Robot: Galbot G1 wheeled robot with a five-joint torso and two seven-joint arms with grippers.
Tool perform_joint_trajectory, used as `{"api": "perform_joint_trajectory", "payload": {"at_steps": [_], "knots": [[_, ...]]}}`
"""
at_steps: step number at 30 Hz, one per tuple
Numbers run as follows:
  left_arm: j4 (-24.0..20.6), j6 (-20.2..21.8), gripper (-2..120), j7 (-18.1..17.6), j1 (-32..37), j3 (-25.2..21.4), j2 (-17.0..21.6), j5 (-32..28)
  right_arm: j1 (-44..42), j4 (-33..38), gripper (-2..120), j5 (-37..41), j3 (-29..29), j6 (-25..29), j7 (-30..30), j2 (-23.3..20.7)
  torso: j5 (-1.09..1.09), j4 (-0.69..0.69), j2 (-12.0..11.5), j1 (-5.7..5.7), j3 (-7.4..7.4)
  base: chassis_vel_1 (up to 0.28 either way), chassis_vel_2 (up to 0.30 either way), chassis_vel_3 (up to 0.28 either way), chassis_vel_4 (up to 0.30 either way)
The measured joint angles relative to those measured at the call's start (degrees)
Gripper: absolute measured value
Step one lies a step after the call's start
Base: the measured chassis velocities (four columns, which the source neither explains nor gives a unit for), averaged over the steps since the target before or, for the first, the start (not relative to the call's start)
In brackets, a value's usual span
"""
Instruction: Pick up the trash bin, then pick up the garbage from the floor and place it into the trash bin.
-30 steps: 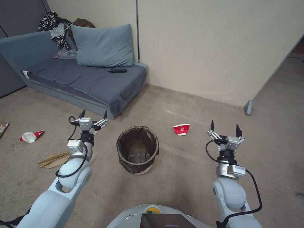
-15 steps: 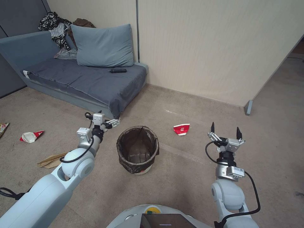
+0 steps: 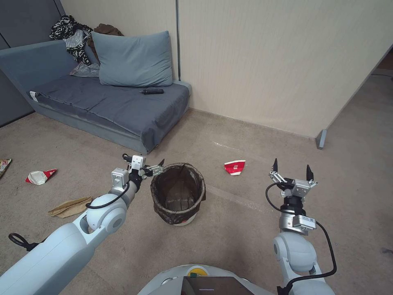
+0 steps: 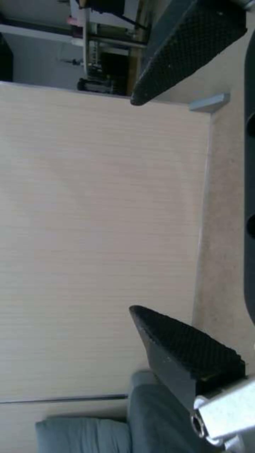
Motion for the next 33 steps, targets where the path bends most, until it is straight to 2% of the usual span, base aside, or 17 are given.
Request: {"api": "perform_joint_trajectory", "payload": {"at_steps": [10,14,16,19,25,28,33], "knots": [[0.4,3.7,100,-1.0,-2.0,5.4,3.5,-4.7,0.1,-0.1,100,-0.3,0.1,-0.2,0.4,-0.3,0.01,0.00,0.0,0.00,0.00,0.000,0.000,0.000,0.000],[0.4,3.9,100,-1.0,-2.1,5.5,3.6,-4.9,0.1,-0.2,100,-0.3,0.1,-0.2,0.5,-0.3,0.00,0.01,0.0,0.00,0.00,0.000,0.000,0.000,0.000],[1.4,7.5,100,-1.5,-3.8,8.4,4.6,-9.4,0.3,-0.9,100,-0.3,-0.1,-0.2,0.7,-0.6,0.01,0.01,0.0,0.00,0.01,0.000,0.000,0.000,0.000],[2.8,9.9,100,-2.2,-5.1,10.4,4.8,-11.7,0.5,-1.3,100,-0.3,-0.3,-0.1,1.0,-0.6,0.02,0.00,0.0,0.00,0.00,0.000,0.000,0.000,0.000],[4.1,12.4,100,-3.3,-6.5,12.6,3.7,-13.6,1.0,-1.8,100,-0.2,-0.5,0.0,1.3,-0.9,0.01,0.00,0.0,0.00,0.00,0.000,0.000,0.000,0.000],[5.5,15.5,100,-6.2,-7.8,14.3,2.5,-16.9,1.4,-2.0,100,-0.1,-0.7,0.0,1.4,-1.0,0.01,0.00,0.0,0.00,0.00,0.000,0.000,0.000,0.000],[7.9,16.9,100,-7.1,-8.8,14.6,1.0,-18.9,1.6,-2.4,100,0.0,-0.8,0.2,1.4,-1.0,0.00,0.00,0.0,0.00,0.00,0.000,0.000,0.000,0.000]]}}
